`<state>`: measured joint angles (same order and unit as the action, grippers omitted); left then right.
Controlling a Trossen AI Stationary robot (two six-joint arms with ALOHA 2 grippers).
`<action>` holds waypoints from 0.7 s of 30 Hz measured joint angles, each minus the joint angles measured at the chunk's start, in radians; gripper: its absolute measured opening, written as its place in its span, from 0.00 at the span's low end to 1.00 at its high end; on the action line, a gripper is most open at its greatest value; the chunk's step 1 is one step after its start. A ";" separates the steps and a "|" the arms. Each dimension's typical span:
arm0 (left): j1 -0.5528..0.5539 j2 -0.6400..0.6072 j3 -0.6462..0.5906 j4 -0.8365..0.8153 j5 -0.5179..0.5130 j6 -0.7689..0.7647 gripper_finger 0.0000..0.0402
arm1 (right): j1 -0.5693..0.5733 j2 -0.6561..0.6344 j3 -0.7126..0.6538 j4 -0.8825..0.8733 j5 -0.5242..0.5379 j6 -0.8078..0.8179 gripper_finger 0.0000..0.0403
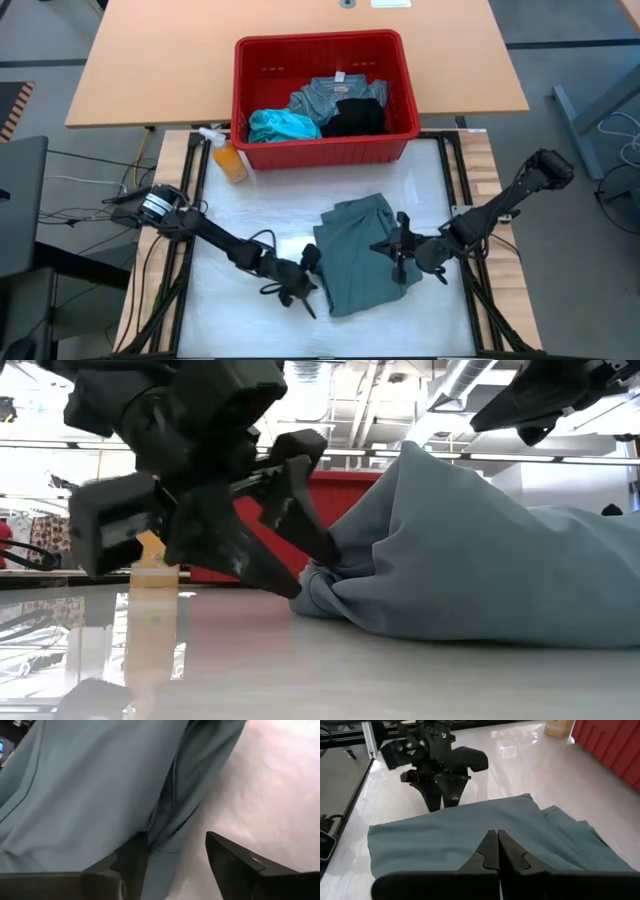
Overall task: Fold Laundry from Bin
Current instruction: Fold the gray pants
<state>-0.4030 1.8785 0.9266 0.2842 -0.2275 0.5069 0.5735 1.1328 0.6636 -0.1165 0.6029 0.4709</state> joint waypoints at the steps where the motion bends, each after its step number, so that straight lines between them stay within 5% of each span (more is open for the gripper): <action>1: 0.000 0.008 0.018 -0.021 -0.021 0.013 0.50 | 0.000 0.001 0.000 -0.002 -0.001 0.000 0.04; 9: 0.018 0.007 0.044 -0.074 -0.086 0.111 0.53 | 0.000 0.001 0.000 -0.008 -0.002 -0.001 0.04; 21: 0.069 0.022 0.043 -0.094 -0.027 0.113 0.53 | -0.002 0.001 0.000 -0.005 -0.001 0.000 0.04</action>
<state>-0.3341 1.9006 0.9698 0.1902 -0.2545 0.6198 0.5719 1.1336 0.6636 -0.1217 0.6022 0.4706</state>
